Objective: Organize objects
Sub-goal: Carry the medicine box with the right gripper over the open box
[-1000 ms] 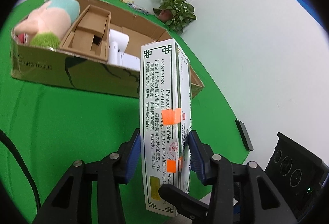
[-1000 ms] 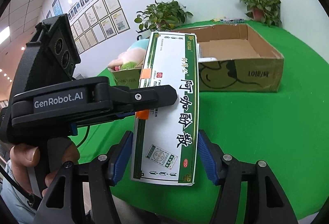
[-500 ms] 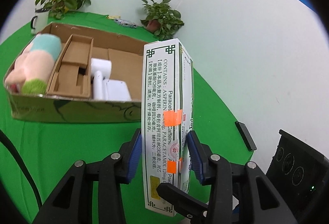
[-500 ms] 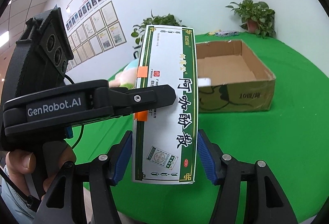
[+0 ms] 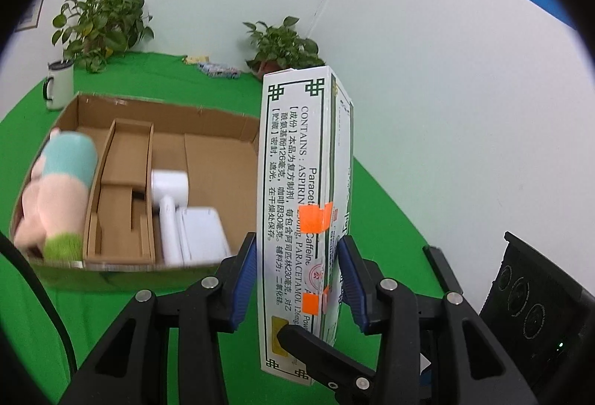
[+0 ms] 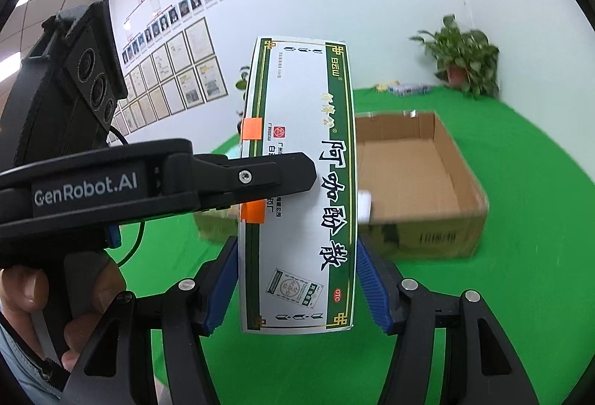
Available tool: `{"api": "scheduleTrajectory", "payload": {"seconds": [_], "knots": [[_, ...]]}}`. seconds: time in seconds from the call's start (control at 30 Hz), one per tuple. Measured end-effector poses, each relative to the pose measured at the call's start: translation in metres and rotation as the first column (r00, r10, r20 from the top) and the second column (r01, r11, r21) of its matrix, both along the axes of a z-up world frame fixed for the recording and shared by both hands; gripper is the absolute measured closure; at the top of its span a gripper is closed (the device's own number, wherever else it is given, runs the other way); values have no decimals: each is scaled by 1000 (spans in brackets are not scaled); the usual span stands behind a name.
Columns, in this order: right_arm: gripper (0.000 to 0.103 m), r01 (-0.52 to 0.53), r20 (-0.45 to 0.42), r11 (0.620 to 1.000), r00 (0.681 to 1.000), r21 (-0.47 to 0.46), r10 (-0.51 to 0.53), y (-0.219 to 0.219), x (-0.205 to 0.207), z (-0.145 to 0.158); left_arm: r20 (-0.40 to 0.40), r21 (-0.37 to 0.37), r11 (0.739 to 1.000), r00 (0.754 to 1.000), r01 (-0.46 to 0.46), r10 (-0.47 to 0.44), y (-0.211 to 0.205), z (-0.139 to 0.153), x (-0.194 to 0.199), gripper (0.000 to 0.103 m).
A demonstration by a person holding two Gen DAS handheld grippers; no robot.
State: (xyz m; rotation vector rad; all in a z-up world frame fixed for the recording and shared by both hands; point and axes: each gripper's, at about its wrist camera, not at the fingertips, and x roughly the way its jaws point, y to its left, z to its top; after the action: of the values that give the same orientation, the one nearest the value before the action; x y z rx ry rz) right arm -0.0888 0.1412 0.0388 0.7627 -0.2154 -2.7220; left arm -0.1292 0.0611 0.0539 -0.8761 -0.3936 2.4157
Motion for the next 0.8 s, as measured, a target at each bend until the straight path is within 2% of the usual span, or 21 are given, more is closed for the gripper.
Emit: {"api": "scheduleTrajectory", "payload": {"seconds": [0.13,0.23,0.37,0.57,0.8], "knots": [[45,11,-79,1000,997,20,-9,2,-13,44,-94,12,1000,996,13,-12,2,42,-12,62],[45,20,-138,999,990,31,-15,4,-22,74,-151,-8,1000,988,13,-14,4,74,-21,62],[45,12,-146,1000,989,20,-9,7,-43,103,-165,-22,1000,986,7,-10,6,96,-40,62],[45,9,-122,999,993,47,-3,8,-71,124,-152,-9,1000,988,15,-16,6,101,-61,62],[45,14,-64,999,998,35,-11,22,-111,121,-109,-11,1000,994,19,-20,16,86,-85,62]]}}
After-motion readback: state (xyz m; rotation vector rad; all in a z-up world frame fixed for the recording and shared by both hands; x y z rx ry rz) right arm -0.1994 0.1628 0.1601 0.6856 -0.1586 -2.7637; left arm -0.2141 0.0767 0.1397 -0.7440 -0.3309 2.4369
